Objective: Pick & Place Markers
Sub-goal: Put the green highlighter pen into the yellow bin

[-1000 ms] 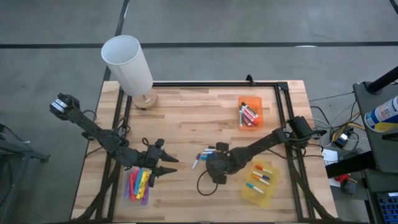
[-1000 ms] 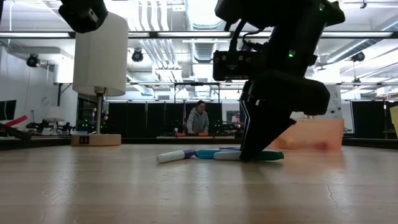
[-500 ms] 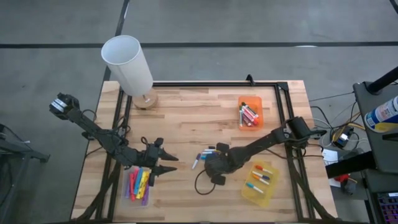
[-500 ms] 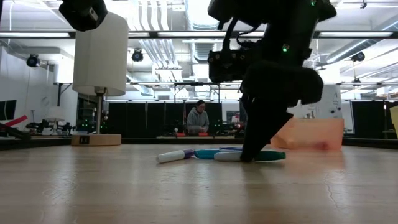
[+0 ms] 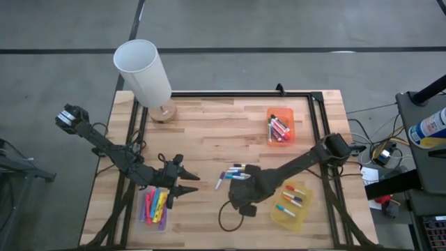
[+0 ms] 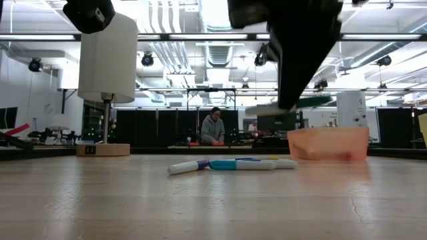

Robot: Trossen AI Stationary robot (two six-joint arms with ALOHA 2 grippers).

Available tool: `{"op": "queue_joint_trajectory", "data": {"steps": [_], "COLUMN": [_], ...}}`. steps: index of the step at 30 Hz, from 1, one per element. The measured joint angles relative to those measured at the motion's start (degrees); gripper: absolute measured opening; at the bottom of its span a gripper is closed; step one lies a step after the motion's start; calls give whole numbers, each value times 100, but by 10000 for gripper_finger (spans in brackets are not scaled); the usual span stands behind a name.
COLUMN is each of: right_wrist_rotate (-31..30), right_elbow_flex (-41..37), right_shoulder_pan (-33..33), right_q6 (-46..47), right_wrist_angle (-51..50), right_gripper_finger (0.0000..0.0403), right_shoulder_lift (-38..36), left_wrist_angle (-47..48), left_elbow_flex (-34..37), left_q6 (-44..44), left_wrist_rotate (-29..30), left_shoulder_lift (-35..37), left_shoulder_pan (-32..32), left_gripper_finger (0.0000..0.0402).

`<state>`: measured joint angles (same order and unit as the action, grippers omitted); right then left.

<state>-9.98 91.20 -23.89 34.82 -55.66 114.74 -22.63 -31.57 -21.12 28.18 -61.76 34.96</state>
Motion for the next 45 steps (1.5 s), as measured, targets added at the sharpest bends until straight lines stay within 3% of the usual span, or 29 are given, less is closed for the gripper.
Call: {"op": "queue_joint_trajectory", "data": {"steps": [10,21,31,45], "right_wrist_rotate": [-39,-37,-195,166], "right_elbow_flex": [929,1322,403,-971], "right_shoulder_pan": [-727,-1930,-2740,-2785], "right_q6": [1241,3554,5059,5335], "right_wrist_angle": [-1594,-2807,-2816,-2636], "right_gripper_finger": [27,27,34,43], "right_shoulder_lift": [-14,-26,-31,-49], "left_wrist_angle": [16,13,-79,-94], "left_elbow_flex": [0,0,0,0], "left_q6": [2,-35,-35,-33], "left_wrist_rotate": [0,0,2,2], "left_shoulder_lift": [0,-2,-2,-2], "left_shoulder_pan": [0,0,0,0], "left_gripper_finger": [174,174,174,174]}}
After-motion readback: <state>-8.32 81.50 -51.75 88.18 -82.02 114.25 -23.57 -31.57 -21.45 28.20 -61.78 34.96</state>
